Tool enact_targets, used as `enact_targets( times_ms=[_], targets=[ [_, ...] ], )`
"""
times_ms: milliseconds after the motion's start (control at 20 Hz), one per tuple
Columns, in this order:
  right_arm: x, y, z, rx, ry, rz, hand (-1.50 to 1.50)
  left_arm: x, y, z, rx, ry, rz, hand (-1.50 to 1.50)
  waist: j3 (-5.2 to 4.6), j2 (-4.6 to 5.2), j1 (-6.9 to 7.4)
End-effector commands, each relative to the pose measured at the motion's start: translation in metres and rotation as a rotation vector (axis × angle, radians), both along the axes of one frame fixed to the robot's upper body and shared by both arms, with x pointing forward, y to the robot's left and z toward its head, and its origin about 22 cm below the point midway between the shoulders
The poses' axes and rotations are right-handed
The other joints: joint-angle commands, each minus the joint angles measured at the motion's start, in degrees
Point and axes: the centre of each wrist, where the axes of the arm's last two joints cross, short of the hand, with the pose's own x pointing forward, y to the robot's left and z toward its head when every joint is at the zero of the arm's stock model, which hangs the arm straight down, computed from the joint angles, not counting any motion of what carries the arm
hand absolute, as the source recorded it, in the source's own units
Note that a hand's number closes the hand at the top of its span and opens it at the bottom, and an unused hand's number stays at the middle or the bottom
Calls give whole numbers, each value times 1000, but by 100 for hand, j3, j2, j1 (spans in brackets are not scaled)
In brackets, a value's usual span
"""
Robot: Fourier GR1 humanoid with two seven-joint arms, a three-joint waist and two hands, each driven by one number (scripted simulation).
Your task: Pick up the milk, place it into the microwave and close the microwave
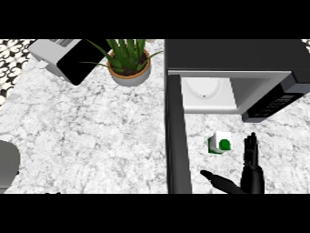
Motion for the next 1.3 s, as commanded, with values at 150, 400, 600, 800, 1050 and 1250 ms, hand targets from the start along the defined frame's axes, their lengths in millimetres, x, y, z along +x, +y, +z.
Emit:
enact_targets(
  times_ms=[150, 400, 600, 800, 1050, 1250],
  targets=[
    [12, 3, -25, -6, -4, -7, -150, -14, -8, 5, -20, 5, -11, -150, 2, 1, 15],
    [12, -29, -34, -39, 8, 16, -150, -2, 17, -11, 13, -29, -7, -150, -3, 1, -2],
    [22, -7, -44, -25, -8, 51, -150, -9, 3, 1, -24, 4, -23, -150, 1, 6, 13],
    [21, -18, -49, 6, -50, 63, -150, -9, 3, -19, -3, 24, -2, -150, 2, 10, 17],
    [38, -7, -41, 10, -37, 81, -150, -7, 9, -6, -18, 3, -16, -150, 0, 6, 6],
    [44, 5, -46, 14, -27, 66, -150, -12, 13, -17, -8, -10, 4, -150, 2, 10, 35]
  ],
)
